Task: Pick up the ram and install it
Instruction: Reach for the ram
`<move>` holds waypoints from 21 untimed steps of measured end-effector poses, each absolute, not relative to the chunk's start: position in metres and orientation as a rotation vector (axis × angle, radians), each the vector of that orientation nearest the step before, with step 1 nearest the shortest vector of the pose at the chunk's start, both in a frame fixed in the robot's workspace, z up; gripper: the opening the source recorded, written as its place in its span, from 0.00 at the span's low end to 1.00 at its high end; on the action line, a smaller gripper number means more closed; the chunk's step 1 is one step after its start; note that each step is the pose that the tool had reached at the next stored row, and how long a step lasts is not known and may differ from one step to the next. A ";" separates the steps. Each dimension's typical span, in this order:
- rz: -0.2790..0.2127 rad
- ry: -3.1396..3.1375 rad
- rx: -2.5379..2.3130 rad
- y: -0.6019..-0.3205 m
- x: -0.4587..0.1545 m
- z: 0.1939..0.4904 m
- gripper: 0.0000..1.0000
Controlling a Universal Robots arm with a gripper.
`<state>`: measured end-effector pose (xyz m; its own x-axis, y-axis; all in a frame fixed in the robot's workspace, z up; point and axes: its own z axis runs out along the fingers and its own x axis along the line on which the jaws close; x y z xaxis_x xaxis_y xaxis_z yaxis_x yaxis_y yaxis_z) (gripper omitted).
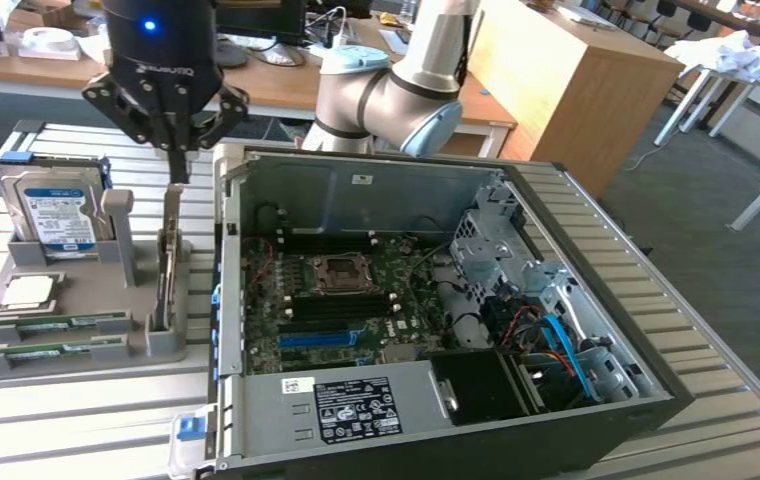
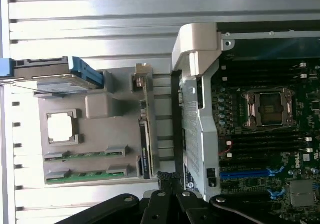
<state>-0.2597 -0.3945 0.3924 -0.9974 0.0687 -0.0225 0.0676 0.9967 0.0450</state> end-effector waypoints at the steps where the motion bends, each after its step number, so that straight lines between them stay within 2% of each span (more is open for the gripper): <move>1: 0.069 3.115 0.106 -0.394 -0.262 0.392 0.10; 21: 0.069 3.116 0.100 -0.392 -0.307 0.392 0.10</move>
